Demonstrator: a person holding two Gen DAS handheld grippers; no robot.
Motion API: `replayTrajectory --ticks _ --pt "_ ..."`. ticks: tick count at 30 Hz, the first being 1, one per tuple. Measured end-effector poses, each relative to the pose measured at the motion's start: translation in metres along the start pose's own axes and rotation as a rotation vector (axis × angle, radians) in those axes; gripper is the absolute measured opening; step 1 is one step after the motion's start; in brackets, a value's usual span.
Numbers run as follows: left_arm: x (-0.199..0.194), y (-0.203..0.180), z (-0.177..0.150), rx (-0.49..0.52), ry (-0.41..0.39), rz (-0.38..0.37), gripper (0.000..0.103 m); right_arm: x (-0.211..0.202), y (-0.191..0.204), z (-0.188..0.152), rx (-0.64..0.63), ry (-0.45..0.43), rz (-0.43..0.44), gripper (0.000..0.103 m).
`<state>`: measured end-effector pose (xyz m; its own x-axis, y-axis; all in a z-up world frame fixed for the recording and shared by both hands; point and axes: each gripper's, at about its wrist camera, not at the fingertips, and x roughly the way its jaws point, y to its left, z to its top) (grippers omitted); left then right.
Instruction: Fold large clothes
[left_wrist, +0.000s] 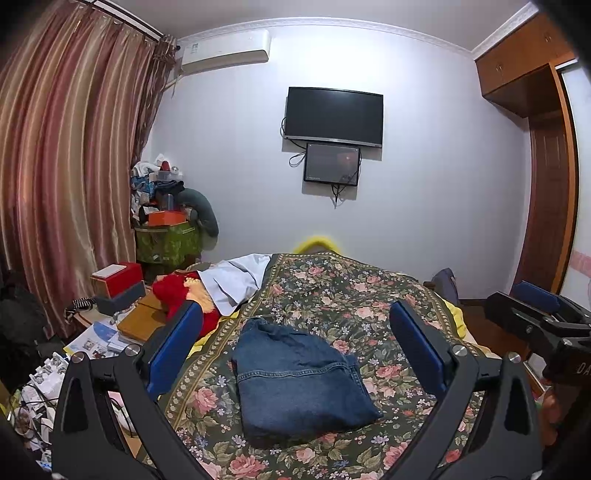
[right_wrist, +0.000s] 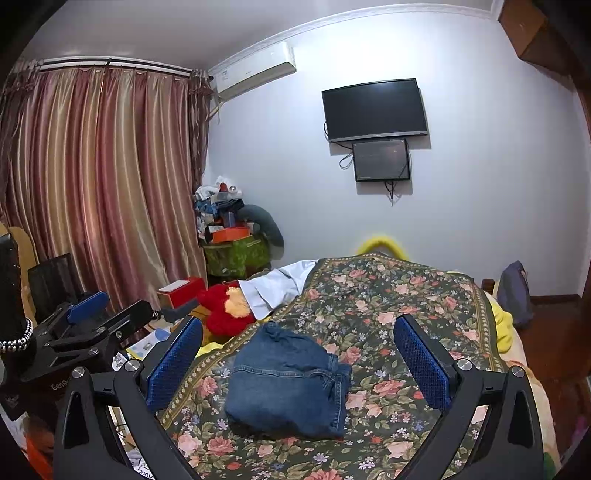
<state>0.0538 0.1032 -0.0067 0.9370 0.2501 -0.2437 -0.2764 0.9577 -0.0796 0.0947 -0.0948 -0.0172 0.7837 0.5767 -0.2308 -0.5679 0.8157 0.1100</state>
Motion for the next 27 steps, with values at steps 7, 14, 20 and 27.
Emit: replayTrajectory --ticks 7,14,20,27 --pt "0.0013 0.0002 0.0003 -0.001 0.001 -0.002 0.102 -0.0001 -0.0003 -0.0001 0.003 -0.002 0.002 0.103" --pt "0.0041 0.0013 -0.0013 0.004 0.005 -0.015 0.102 0.0 0.0002 -0.0004 0.002 -0.004 0.001 0.103" --pt "0.0032 0.0003 -0.0022 0.011 0.008 -0.034 0.102 0.0 0.0014 -0.0011 0.003 -0.004 -0.002 0.103" --pt "0.001 -0.0017 -0.0009 0.018 0.009 -0.057 0.102 -0.0014 0.0017 0.0004 0.004 -0.007 -0.005 0.103"
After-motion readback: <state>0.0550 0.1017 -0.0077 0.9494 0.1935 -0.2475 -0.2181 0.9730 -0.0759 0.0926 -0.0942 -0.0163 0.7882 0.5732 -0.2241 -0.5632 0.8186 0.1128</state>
